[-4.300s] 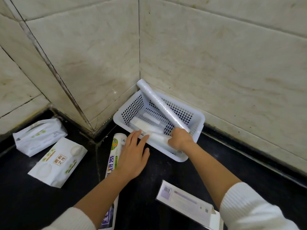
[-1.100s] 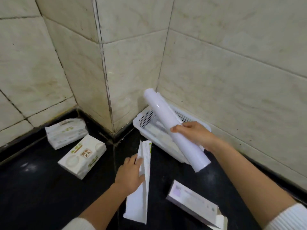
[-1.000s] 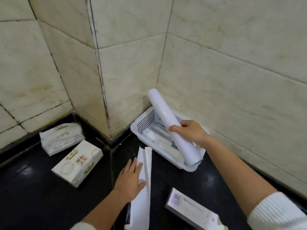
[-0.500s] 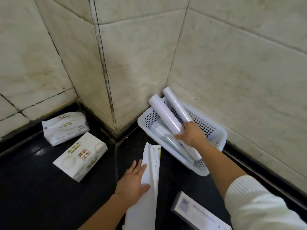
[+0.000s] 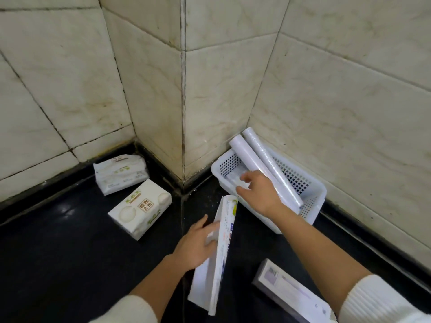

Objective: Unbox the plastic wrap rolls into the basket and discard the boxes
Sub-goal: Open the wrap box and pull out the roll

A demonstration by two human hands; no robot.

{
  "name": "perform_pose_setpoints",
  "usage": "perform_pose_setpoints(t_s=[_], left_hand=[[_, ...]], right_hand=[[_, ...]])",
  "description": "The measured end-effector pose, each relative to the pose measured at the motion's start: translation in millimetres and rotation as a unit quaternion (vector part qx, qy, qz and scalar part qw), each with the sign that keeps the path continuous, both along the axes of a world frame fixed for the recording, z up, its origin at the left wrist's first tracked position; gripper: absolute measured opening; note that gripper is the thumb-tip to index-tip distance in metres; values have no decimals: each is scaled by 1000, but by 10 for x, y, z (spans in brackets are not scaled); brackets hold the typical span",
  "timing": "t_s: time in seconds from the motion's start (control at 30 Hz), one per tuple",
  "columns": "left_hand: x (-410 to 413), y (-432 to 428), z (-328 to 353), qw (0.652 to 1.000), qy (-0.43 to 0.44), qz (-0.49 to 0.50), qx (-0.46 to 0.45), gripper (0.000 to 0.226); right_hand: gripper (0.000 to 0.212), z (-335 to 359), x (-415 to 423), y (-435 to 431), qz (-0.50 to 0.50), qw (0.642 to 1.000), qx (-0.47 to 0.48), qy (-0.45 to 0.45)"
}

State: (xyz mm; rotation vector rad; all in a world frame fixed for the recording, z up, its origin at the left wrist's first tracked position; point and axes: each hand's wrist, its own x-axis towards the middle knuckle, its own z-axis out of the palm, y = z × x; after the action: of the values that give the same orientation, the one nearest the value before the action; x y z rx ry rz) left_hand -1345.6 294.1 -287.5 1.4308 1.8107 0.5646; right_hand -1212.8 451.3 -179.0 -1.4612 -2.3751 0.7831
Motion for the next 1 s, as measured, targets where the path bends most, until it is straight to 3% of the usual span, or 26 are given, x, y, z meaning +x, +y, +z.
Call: perform_pose_setpoints(t_s=[0.1, 0.23, 0.37, 0.5, 0.63, 0.77, 0.9, 1.0], left_hand=[[-218, -298, 85, 993, 10, 79, 82, 43], [-655, -749, 149, 960, 74, 214, 162, 34], [-1044, -1040, 137, 931, 118, 301, 169, 33], [-1379, -1042, 96, 926, 92, 329, 160, 33], [-1856, -747, 102, 919, 90, 361, 129, 44], [-2373, -371, 112, 925, 164, 339, 44, 57], [-2694, -128, 99, 939, 234, 247, -57, 31], [-2788, -84, 119, 942, 195, 265, 69, 24]], right_hand=[[28, -36, -284, -275, 32, 999, 7, 36], [21, -197, -752, -593, 95, 995, -25, 24], [45, -462, -1186, -938, 155, 985, -76, -27], [72, -692, -1502, -1157, 187, 976, -97, -57], [68, -823, -1650, -1184, 179, 979, -85, -54], [63, -939, -1615, -1113, 184, 979, -88, -28], [61, -1047, -1582, -1073, 196, 979, -60, -10], [63, -1133, -1632, -1050, 192, 981, -23, -3]])
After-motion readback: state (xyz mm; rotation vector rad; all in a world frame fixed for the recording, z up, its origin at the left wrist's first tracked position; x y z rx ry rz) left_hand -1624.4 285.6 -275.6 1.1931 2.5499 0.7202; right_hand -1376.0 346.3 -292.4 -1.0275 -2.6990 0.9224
